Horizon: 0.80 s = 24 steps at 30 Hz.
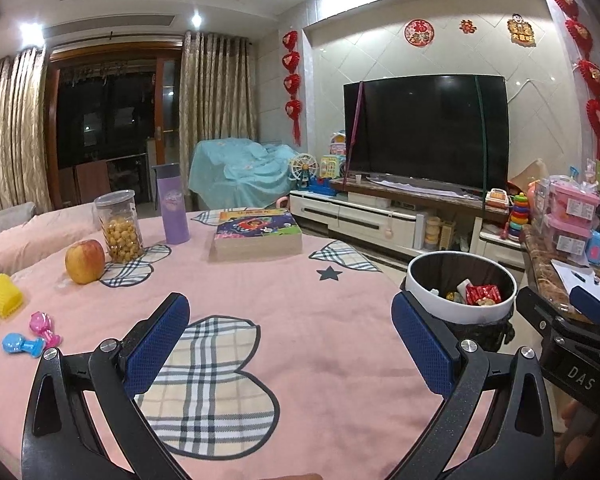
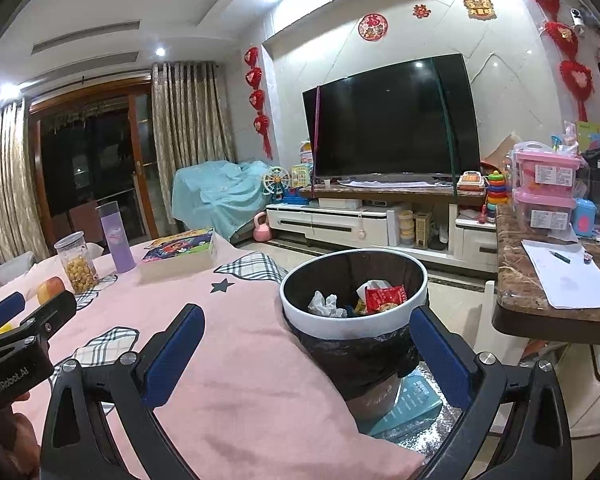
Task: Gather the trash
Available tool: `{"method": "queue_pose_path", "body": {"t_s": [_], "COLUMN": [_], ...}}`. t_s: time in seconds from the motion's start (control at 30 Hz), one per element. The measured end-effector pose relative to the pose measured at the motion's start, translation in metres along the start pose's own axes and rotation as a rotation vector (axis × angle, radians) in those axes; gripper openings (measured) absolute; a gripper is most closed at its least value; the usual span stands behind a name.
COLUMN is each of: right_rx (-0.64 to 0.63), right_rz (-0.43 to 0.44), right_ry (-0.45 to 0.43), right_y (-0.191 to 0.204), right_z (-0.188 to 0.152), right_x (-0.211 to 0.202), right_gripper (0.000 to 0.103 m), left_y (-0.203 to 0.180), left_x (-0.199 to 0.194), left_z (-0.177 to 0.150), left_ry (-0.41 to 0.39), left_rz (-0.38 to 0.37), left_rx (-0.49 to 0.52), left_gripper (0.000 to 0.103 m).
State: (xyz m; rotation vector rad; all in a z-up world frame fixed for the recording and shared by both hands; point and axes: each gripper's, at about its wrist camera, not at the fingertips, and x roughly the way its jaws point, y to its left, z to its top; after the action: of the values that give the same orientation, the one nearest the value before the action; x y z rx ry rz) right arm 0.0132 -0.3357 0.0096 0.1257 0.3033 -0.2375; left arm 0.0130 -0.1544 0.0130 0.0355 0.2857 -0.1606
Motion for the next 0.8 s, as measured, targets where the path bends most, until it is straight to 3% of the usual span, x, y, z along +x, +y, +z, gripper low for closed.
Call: {"method": "queue_pose_path", "body": {"t_s": [0.8], "right_rx": [-0.009], "right_rz": [0.004], "right_ry": [0.011], "right_y": [0.0018], "right_z": [-0.0008], "right_x": [-0.0019], "right_gripper": [0.103], "left_y": [0.0005], "left_x": [-0.0038], "left_z": [-0.0017], "left_ry": [0.000], "left_rz": [0.003], "left_rx": [-0.003], "left_gripper": [0.103]}}
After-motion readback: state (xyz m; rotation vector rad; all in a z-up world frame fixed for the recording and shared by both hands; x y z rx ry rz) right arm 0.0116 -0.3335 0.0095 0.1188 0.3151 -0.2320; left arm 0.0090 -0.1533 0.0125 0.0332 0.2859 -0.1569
